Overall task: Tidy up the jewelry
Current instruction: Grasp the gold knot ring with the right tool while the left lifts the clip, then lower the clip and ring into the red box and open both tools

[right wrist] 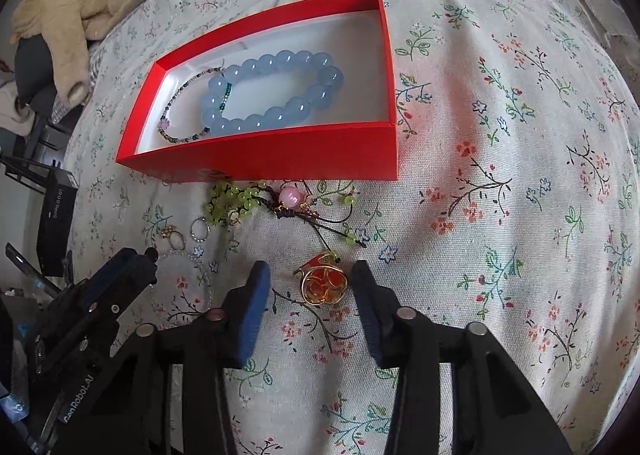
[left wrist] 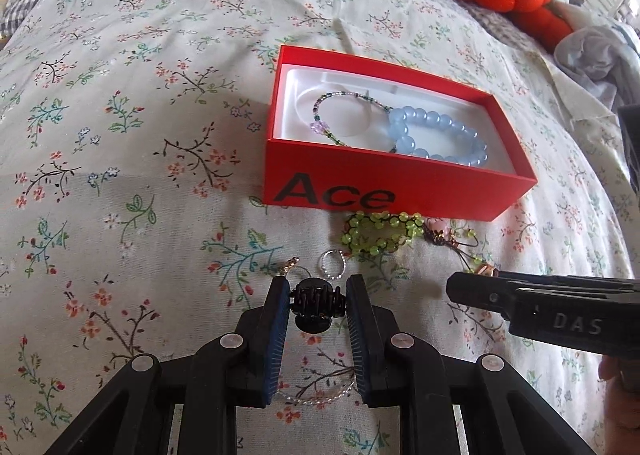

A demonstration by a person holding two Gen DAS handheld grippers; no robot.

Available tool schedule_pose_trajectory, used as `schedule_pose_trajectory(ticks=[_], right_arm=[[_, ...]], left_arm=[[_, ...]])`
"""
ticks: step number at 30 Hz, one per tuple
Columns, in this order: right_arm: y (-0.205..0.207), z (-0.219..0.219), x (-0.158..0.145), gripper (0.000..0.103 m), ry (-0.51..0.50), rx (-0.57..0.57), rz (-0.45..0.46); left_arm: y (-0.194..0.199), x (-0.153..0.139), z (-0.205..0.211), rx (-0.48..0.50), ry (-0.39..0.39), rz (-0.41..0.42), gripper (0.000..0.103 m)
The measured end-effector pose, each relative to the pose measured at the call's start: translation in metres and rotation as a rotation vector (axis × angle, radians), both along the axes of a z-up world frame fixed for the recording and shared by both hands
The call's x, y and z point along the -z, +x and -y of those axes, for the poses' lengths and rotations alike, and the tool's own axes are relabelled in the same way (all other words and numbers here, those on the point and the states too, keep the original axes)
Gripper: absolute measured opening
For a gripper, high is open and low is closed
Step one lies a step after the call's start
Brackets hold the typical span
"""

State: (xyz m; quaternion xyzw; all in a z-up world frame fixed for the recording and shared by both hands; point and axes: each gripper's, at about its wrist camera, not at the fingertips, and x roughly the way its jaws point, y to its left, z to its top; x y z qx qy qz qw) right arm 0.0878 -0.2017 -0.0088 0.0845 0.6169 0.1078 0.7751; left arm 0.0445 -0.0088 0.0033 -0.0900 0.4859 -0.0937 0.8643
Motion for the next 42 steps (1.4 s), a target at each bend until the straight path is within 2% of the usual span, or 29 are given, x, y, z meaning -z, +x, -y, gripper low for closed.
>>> schedule_pose_trajectory(ticks=[1,6,11,23,29,33,42], right_arm=[[0.000,0.000,0.000,0.029,-0.004,-0.001,0.004],[-0.003,0.002,-0.007,0.029,0.000,0.002,0.031],[-0.010,0.006,-0.029,0.029,0.015,-0.005,0.093],[0.006,0.032,-0.063,0.029,0.105,0.065,0.184],[0.028,0.033,-0.067,0.029,0.175,0.086,0.206],[0.039,0.033,-0.062,0.029,0.182,0.090,0.205],[0.052,0.038,-0.050,0.029,0.184,0.100,0.185]], left_arm=[[0.000,-0.001,-0.002,-0.002,-0.003,-0.001,0.023],[0.004,-0.008,-0.007,-0.006,-0.022,-0.003,0.023],[0.007,-0.019,-0.010,-0.009,-0.047,0.008,0.023],[0.029,-0.047,-0.005,0.011,-0.091,0.086,0.023],[0.052,-0.038,0.002,0.007,-0.126,0.102,0.023],[0.065,-0.031,0.004,-0.002,-0.145,0.108,0.023],[0.087,-0.013,0.010,-0.015,-0.120,0.086,0.023]])
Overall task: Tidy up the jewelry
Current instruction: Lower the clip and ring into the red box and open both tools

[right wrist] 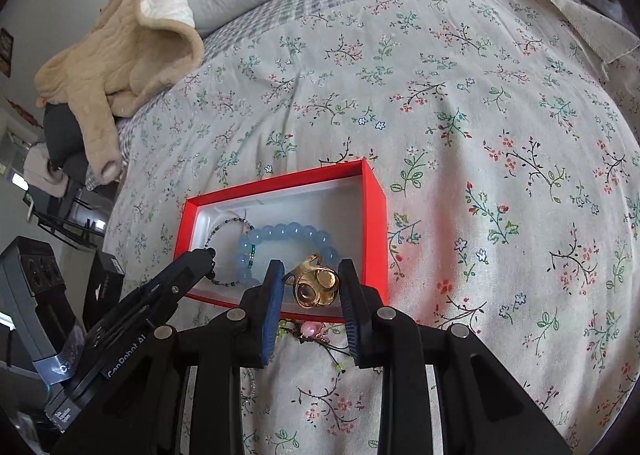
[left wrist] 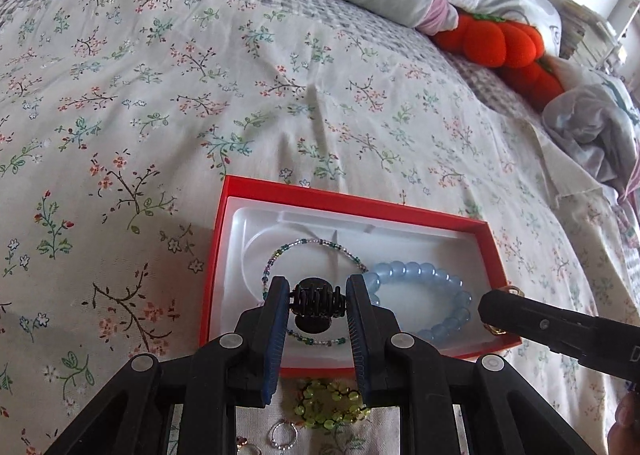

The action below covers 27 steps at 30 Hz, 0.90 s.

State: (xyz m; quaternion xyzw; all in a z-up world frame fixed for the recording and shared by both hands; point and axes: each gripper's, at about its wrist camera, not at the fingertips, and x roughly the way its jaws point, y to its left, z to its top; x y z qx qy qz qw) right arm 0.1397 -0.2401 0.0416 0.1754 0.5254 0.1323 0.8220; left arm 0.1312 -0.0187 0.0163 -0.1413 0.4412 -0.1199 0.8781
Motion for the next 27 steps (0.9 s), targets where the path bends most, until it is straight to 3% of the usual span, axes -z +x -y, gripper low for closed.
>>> schedule_pose_trajectory(ticks=[9,11,18,27], right_arm=[[0.003,-0.003,0.001,0.029,-0.016,-0.006,0.004],[0.003,-0.005,0.000,0.029,-0.021,-0.007,0.008],[0.005,-0.013,-0.001,0.029,-0.058,-0.014,0.021],[0.009,-0.023,0.001,0.030,-0.077,-0.020,0.022]], left_arm=[[0.002,-0.001,0.003,0.007,-0.008,-0.011,0.026],[-0.002,-0.004,0.003,0.013,0.004,-0.005,0.034],[-0.015,-0.016,-0.013,-0.017,0.022,-0.018,0.037],[-0.036,-0.020,-0.037,-0.042,0.088,-0.066,0.054]])
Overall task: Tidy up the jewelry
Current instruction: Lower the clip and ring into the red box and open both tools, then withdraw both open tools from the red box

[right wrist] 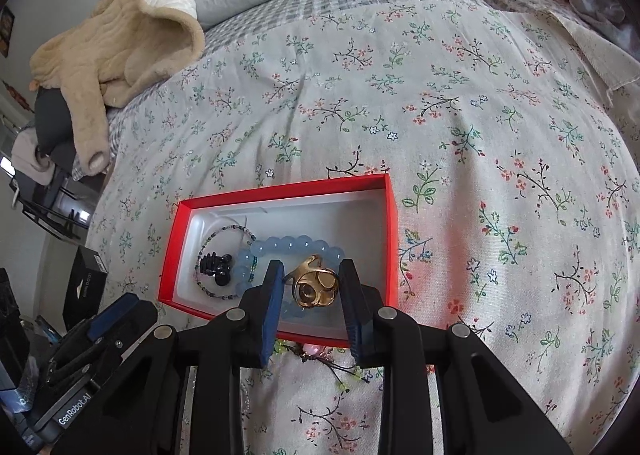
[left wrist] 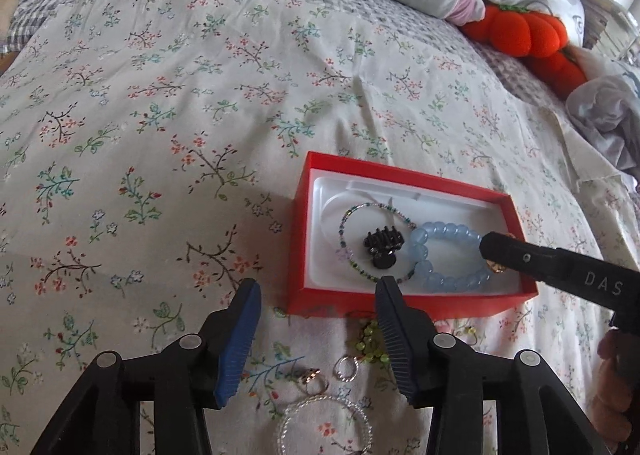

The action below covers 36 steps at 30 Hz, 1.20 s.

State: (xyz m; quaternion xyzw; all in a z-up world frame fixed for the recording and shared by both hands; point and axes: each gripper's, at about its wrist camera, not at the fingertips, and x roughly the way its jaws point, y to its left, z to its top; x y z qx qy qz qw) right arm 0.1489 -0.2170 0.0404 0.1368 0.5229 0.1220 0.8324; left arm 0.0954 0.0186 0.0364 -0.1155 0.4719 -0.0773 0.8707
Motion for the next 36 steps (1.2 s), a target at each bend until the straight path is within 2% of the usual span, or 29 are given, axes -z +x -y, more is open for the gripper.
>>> schedule_pose_trajectory(ticks=[3,5,10,16,22,29,33,36], right_arm=[[-0.004,0.001,-0.005,0.039,-0.004,-0.007,0.008],[-0.009,0.003,-0.010,0.051,-0.014,-0.005,0.026],[-0.028,0.005,-0.023,0.051,-0.044,-0.034,0.043],[-0.054,0.009,-0.022,0.056,-0.083,-0.063,0.021],[-0.072,0.017,-0.009,0.059,-0.109,-0.063,-0.029],[-0.078,0.033,0.016,0.059,-0.100,-0.024,-0.136],[-0.080,0.038,0.022,0.059,-0.088,-0.006,-0.166],[-0.079,0.036,0.024,0.059,-0.080,-0.013,-0.175]], left_arm=[[-0.004,0.003,-0.005,-0.004,0.013,-0.037,0.062],[-0.007,0.006,-0.007,-0.007,0.016,-0.065,0.065],[-0.020,0.015,-0.008,-0.007,0.019,-0.127,0.068],[-0.037,0.026,-0.007,0.011,0.018,-0.187,0.068],[-0.051,0.039,-0.012,0.000,0.003,-0.232,0.068],[-0.062,0.052,-0.013,0.002,-0.001,-0.261,0.068],[-0.064,0.057,-0.015,0.000,-0.047,-0.271,0.067],[-0.062,0.062,-0.014,0.004,-0.073,-0.282,0.056]])
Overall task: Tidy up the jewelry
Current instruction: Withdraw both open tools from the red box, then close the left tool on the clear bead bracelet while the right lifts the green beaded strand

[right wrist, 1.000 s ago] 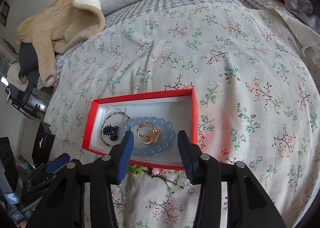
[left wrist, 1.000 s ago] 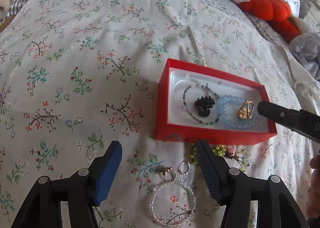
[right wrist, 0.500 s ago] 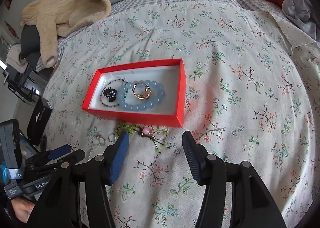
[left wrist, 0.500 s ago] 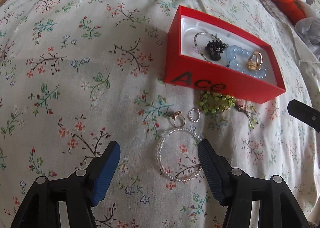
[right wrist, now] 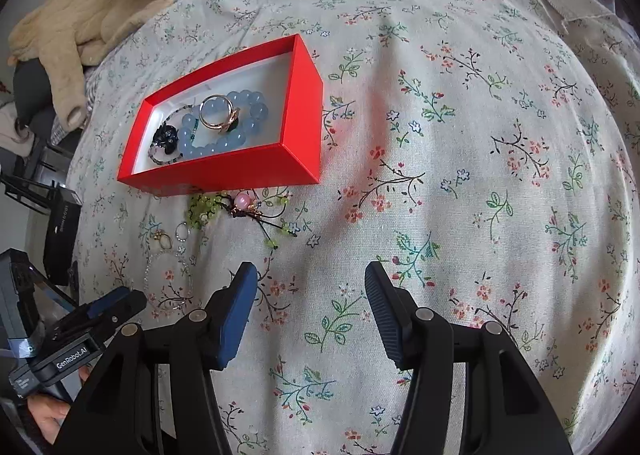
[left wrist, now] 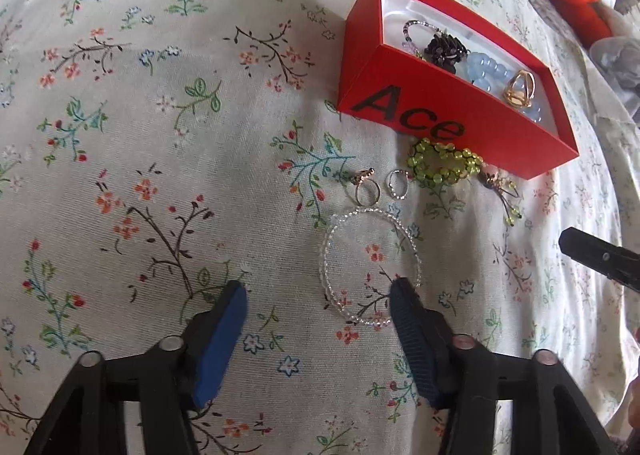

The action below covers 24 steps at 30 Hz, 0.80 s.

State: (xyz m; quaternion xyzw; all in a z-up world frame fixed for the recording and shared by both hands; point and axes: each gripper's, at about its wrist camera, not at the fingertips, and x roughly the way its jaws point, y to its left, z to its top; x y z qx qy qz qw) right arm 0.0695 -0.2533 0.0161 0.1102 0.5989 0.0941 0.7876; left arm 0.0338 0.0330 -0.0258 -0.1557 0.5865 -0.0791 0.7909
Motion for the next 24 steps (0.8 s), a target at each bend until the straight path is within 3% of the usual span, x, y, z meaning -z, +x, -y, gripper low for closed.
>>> schedule_pose_trajectory(ticks=[8,12,15,19,21,22,24], right_arm=[[0.013,-0.016,0.008,0.059,-0.015,-0.041,0.005],[0.024,-0.024,0.015,0.059,-0.023,-0.032,0.009],[0.031,-0.032,0.022,0.057,-0.017,-0.036,0.008],[0.033,-0.047,0.030,0.039,-0.067,-0.070,0.025],[0.032,-0.053,0.030,0.024,-0.087,-0.100,0.049],[0.032,-0.053,0.031,0.012,-0.086,-0.112,0.049],[0.032,-0.051,0.031,0.005,-0.078,-0.119,0.051]], left_arm=[[0.011,0.006,0.008,0.011,0.012,0.009,0.017],[0.012,0.007,0.010,0.029,0.032,0.021,0.004],[0.013,0.009,0.011,0.040,0.034,0.027,0.002],[0.011,0.010,0.008,0.046,0.022,0.028,0.002],[0.011,0.010,0.008,0.053,0.023,0.028,0.002],[0.009,0.010,0.008,0.057,0.023,0.030,0.002],[0.008,0.010,0.008,0.063,0.026,0.033,0.002]])
